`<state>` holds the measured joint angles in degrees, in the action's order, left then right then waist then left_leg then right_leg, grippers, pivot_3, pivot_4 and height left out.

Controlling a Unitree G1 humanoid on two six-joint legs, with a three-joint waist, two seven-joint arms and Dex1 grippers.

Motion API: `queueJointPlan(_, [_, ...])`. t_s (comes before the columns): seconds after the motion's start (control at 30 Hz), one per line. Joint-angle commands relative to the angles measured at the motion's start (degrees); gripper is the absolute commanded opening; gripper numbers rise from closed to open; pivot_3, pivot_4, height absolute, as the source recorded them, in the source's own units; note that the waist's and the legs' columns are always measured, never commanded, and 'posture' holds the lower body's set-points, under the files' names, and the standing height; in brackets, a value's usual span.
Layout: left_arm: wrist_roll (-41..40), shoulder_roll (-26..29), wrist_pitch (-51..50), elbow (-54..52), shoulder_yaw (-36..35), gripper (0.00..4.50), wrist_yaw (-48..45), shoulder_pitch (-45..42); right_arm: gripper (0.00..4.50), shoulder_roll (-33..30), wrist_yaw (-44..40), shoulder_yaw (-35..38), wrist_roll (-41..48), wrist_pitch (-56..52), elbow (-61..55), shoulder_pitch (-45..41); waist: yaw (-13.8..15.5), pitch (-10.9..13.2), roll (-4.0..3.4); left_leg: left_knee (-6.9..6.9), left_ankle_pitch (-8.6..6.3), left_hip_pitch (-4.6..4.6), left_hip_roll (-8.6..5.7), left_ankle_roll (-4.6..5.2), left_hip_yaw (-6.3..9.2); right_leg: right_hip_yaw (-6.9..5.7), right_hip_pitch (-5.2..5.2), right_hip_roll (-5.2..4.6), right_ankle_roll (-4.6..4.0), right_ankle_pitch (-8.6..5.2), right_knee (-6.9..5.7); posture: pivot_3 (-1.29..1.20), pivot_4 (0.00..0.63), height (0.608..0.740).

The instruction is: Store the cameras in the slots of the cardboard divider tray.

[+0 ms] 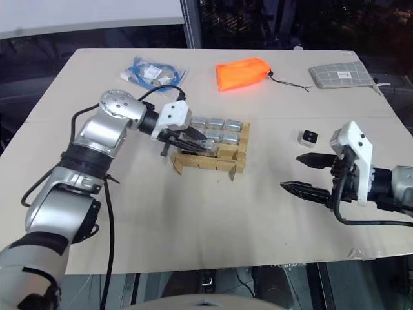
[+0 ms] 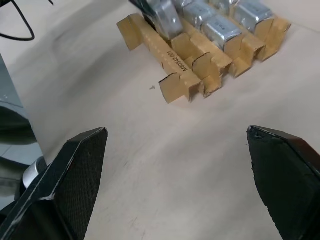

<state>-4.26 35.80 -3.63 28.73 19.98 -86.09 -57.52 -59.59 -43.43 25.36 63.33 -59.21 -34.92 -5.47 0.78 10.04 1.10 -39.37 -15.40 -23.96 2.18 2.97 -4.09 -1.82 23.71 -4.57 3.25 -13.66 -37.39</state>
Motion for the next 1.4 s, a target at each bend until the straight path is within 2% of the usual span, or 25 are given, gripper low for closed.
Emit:
queueJointPlan(0.03, [1.99, -1.32, -1.64, -0.17, 0.3, 0.89, 0.83, -2.0, 4.42, -0.23, -0.56, 0.09, 0.01, 1.47, -0.34, -0.76, 0.01, 0.0, 0.0, 0.0, 0.0, 0.0, 0.0, 0.0, 0.0, 0.01, 0.0, 0.0, 0.0, 0.0, 0.0, 0.0, 0.15, 0.74])
queueJointPlan(0.23, [4.08, -1.72, -1.75, 0.1, 0.35, 0.89, 0.69, -2.49, 4.42, -0.33, -0.35, -0.27, -0.23, 2.11, -0.35, -0.67, 0.04, 0.0, 0.0, -0.02, 0.0, -0.01, -0.01, 0.0, 0.0, 0.0, 0.0, -0.01, 0.0, 0.0, 0.0, 0.0, 0.15, 0.74])
queueJointPlan(0.33, [3.81, -1.64, -2.66, -1.15, -0.15, 2.07, -0.07, -2.29, 4.46, -0.15, -0.23, -0.31, -0.51, 2.43, -0.64, -0.21, 0.03, 0.0, 0.0, -0.02, 0.0, -0.01, -0.01, 0.0, 0.0, -0.01, 0.0, -0.01, 0.0, 0.0, 0.0, 0.0, 0.15, 0.74])
queueJointPlan(0.5, [0.77, -3.22, -5.82, -3.1, -3.53, 4.48, 2.2, -2.02, 4.46, -0.03, -0.27, -0.59, -1.42, 3.06, -0.17, -0.23, 0.08, 0.0, 0.01, -0.03, 0.0, -0.01, 0.0, 0.0, 0.01, 0.0, 0.0, -0.01, 0.0, 0.0, 0.0, 0.0, 0.15, 0.74])
queueJointPlan(0.63, [-5.66, -3.42, -11.08, -7.66, -9.04, 4.48, 2.62, -0.86, 4.46, 1.83, 0.7, -1.93, -5.82, 6.57, 1.84, -0.65, -0.02, 0.01, 0.01, -0.05, 0.0, -0.02, 0.01, 0.0, 0.01, 0.0, 0.0, -0.01, 0.0, 0.0, -0.01, 0.0, 0.15, 0.74])
queueJointPlan(0.87, [-23.9, 1.59, -25.72, -26.52, -22.55, 4.48, 2.89, 9.98, 4.46, 4.4, 0.88, -8.42, -25.12, 20.97, 13.97, -1.18, -0.64, 0.0, -0.01, -0.04, 0.15, 0.05, 0.03, -0.25, -0.05, 0.08, 0.01, 0.0, 0.01, -0.01, -0.1, 0.0, 0.15, 0.74])
queueJointPlan(0.97, [-30.12, 5.2, -33.4, -35.18, -27.96, 4.48, 6.72, 16.06, 4.46, 5.08, 2.33, -12.62, -32.28, 25.1, 21.31, -5.22, -1.2, 0.0, 0.0, -0.05, 0.16, 0.07, 0.06, -0.27, -0.06, 0.09, 0.01, -0.02, 0.01, -0.01, -0.14, 0.0, 0.15, 0.74])
queueJointPlan(1.1, [-37.05, 9.67, -40.54, -43.27, -35.34, 4.48, 11.35, 24.32, 4.46, 9.65, 1.54, -16.79, -37.49, 30.82, 31.38, -10.98, -1.54, 0.0, -0.01, -0.13, 0.16, 0.15, 0.06, -0.27, -0.08, 0.14, -0.01, -0.03, 0.01, -0.01, -0.25, 0.0, 0.15, 0.74])
queueJointPlan(1.23, [-40.02, 13.02, -43.33, -48.74, -39.87, 4.48, 15.47, 31.73, 4.46, 14.2, 1.78, -18.65, -42.16, 36.61, 44.07, -17.44, -1.39, 0.02, -0.03, -0.09, 0.18, 0.18, 0.06, -0.3, -0.09, 0.14, 0.0, -0.01, 0.01, -0.01, -0.29, 0.0, 0.15, 0.74])
queueJointPlan(1.4, [-44.17, 13.73, -45.23, -52.85, -43.31, 4.5, 21.12, 35.23, 4.48, 20.21, 6.44, -18.57, -45.08, 38.08, 54.49, -25.36, -1.36, 0.02, -0.02, -0.1, 0.18, 0.16, 0.04, -0.31, -0.1, 0.14, -0.01, -0.07, 0.0, 0.0, -0.28, 0.0, 0.15, 0.74])
